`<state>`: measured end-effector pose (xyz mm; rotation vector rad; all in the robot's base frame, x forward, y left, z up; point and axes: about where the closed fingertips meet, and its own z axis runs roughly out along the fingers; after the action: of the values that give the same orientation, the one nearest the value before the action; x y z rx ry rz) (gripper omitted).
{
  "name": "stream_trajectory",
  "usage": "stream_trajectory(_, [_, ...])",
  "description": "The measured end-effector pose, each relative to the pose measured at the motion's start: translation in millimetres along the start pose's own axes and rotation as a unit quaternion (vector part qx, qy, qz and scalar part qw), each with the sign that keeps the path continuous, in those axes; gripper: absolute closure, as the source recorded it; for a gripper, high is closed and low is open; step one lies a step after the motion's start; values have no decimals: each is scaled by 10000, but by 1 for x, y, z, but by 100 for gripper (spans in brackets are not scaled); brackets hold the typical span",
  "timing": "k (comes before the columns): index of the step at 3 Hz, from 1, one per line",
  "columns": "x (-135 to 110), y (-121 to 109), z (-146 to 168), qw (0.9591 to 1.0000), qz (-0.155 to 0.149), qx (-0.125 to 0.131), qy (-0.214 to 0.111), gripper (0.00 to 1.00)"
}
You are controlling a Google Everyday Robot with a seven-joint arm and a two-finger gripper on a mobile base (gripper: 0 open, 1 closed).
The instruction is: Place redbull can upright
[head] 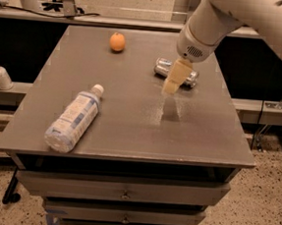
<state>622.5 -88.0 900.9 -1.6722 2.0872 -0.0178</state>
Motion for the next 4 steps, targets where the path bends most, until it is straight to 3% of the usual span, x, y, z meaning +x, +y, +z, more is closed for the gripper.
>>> stream_trajectory(2, [-4, -55, 70, 9980, 542, 83, 300, 0])
stream_trajectory(3, [-1, -71, 88, 9961, 747, 47, 471, 15])
stream_trajectory(4, [-1, -81, 93, 9942, 891, 10, 598, 39])
